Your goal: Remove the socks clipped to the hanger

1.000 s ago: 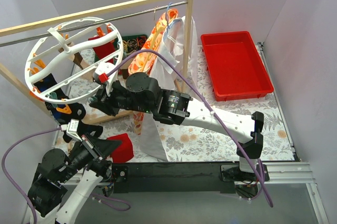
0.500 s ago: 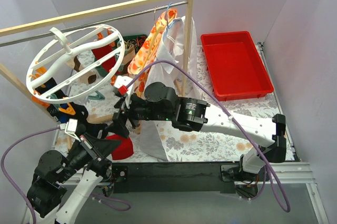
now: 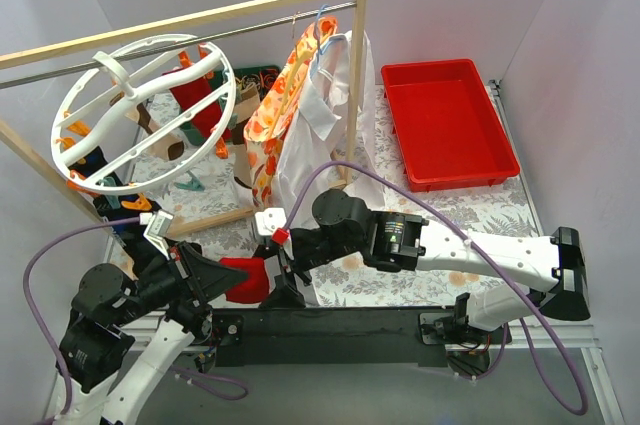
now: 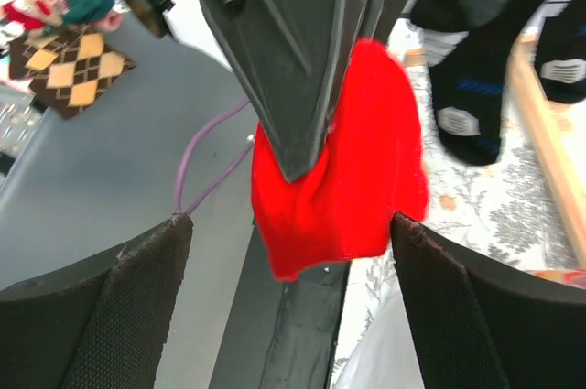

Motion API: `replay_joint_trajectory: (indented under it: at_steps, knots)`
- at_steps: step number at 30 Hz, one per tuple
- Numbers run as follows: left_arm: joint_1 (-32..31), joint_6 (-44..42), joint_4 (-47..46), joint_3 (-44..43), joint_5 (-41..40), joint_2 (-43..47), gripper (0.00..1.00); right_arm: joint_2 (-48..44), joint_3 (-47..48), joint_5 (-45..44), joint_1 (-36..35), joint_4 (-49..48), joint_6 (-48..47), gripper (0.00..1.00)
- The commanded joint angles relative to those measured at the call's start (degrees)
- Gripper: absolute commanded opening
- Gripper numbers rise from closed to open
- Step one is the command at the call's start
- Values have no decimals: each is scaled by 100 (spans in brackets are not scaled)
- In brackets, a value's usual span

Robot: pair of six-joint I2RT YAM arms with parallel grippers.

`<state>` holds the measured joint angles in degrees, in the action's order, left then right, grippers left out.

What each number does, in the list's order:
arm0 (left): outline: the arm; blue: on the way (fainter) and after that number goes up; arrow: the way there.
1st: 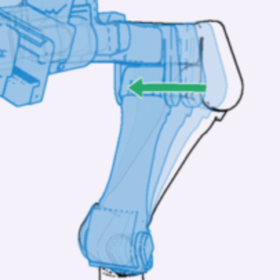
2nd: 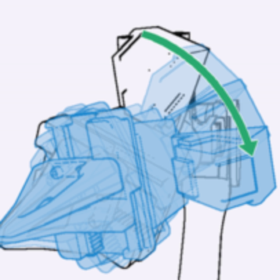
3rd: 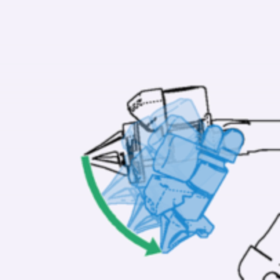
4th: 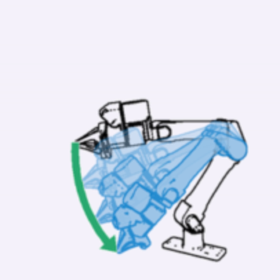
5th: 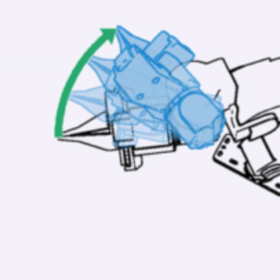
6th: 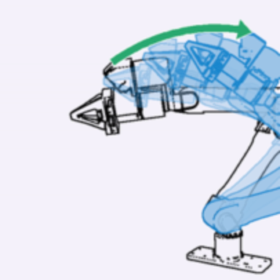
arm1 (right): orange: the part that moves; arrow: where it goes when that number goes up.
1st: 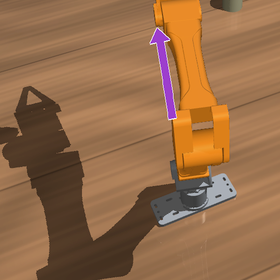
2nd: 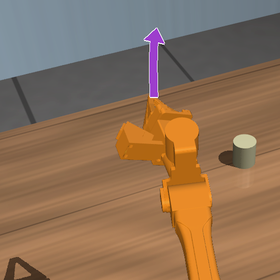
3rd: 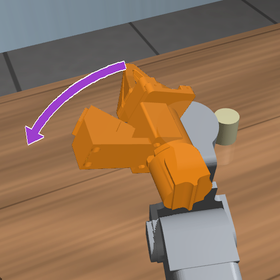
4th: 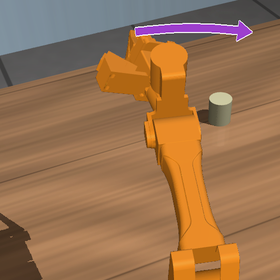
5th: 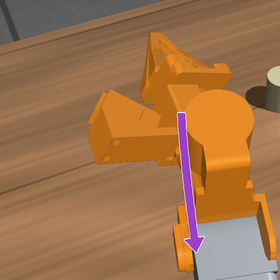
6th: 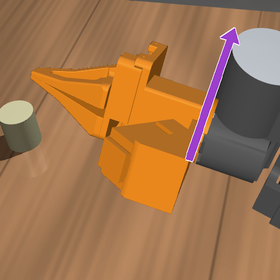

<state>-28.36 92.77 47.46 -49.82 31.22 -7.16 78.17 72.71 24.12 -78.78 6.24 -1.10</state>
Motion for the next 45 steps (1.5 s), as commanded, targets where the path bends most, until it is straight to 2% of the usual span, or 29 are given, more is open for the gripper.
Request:
replay_joint_trajectory:
  at_steps: [1,6,9,10,11,12,14,15,16,20,23,26,28,29,32,33,38,42,45]
  knots:
    - [-3,-93,-466,-27,701,-145,0,-215,-204,471,-23,-817,-136,89]
    - [-3,4,-659,34,806,-286,0,-250,-406,427,-23,-1334,-31,79]
    - [-3,-5,-651,60,815,-295,0,-285,-599,375,-23,-1643,153,65]
    - [-3,-5,-668,69,807,-286,0,-285,-609,339,-23,-1687,198,57]
    - [-12,-5,-686,78,772,-277,0,-285,-617,304,-23,-1687,207,54]
    - [-3,-5,-738,78,763,-277,1,-285,-626,217,-23,-1687,216,47]
    - [-3,-13,-782,95,789,-277,7,-285,-644,146,-23,-1688,207,24]
    - [-3,-31,-817,104,798,-269,11,-276,-635,111,-23,-1696,216,14]
    - [-3,-40,-818,113,798,-269,21,-267,-635,93,-23,-1696,242,2]
    - [-3,-215,-713,-9,570,-242,46,-355,-897,-82,-32,-1635,409,1]
    - [-3,-488,-248,-334,333,-260,55,-539,-1222,-520,-14,-1434,505,1]
    - [-3,-637,69,-598,-124,-198,55,-828,-1522,-1047,56,-1240,681,1]
    - [-3,-664,482,-835,-808,-233,55,-996,-1716,-1434,170,-784,857,1]
    - [-3,-638,805,-914,-1028,-277,53,-1232,-1812,-1802,240,-643,918,1]
    - [-3,-681,1019,-977,-1426,-348,50,-1942,-2461,-2601,539,-264,1199,1]
    - [-3,-777,1011,-968,-1452,-339,49,-2129,-2794,-2788,774,-124,1305,1]
    - [-3,-866,818,-1038,-2067,-391,48,-3053,-3113,-3386,2109,518,1965,1]
    - [-3,-919,598,-1091,-2138,-479,45,-2966,-2816,-3984,3104,1150,1983,1]
    - [-3,-1015,553,-1222,-2252,-462,45,-2694,-2438,-3705,4202,1309,1824,1]
